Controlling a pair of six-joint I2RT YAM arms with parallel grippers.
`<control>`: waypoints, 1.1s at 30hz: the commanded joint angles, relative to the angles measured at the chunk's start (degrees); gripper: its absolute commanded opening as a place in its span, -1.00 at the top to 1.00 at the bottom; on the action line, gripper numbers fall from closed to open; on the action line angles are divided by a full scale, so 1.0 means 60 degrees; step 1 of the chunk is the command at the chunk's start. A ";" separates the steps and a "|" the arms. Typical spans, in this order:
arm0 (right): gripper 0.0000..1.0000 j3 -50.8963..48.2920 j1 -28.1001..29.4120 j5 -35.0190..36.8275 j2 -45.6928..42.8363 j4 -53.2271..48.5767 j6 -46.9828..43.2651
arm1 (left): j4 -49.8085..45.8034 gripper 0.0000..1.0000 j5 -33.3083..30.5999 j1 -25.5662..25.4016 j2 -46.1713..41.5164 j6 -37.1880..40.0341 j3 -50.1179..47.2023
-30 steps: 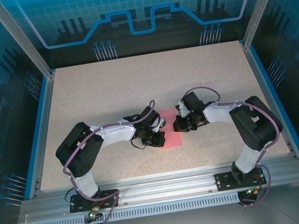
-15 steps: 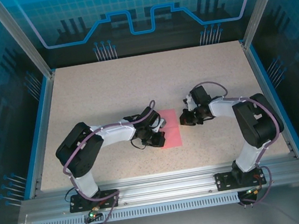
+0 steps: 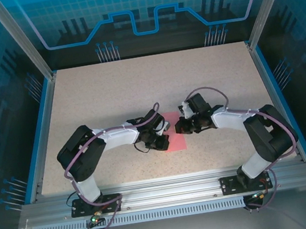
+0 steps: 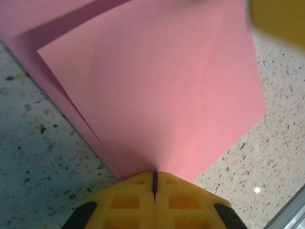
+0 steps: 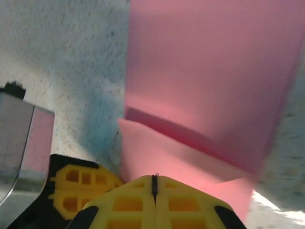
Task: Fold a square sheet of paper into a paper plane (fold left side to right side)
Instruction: Fold the triangle a second time at the center of the table.
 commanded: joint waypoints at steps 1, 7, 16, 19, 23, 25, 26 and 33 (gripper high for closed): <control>0.98 -0.0064 0.0290 -0.0345 0.0468 0.0546 0.0490 | -0.0797 0.91 -0.0301 -0.0148 0.0086 0.0238 -0.0050; 0.98 0.0072 0.0409 -0.0187 0.1119 0.0380 0.0468 | -0.0813 0.91 -0.0208 -0.0154 0.0050 0.0176 0.0130; 0.99 0.0096 0.0399 0.0333 0.1439 -0.0412 0.0353 | -0.0819 0.90 0.0431 -0.0143 -0.0339 -0.0009 0.0623; 1.00 0.0103 0.0397 0.0400 0.1424 -0.0525 0.0307 | -0.0710 0.90 0.0704 -0.0143 -0.0225 -0.0067 0.0781; 1.00 0.0089 0.0397 0.0399 0.1405 -0.0571 0.0274 | -0.0495 0.89 0.0920 -0.0133 0.0065 -0.0161 0.0907; 1.00 0.0089 0.0396 0.0384 0.1406 -0.0591 0.0261 | -0.0455 0.90 0.0877 -0.0134 0.0238 -0.0165 0.1014; 1.00 0.0102 0.0396 0.0363 0.1411 -0.0602 0.0247 | -0.0450 0.90 0.0859 -0.0128 0.0290 -0.0159 0.1052; 1.00 0.0087 0.0399 0.0390 0.1405 -0.0659 0.0228 | -0.0400 0.90 0.0786 -0.0072 0.0685 -0.0214 0.1157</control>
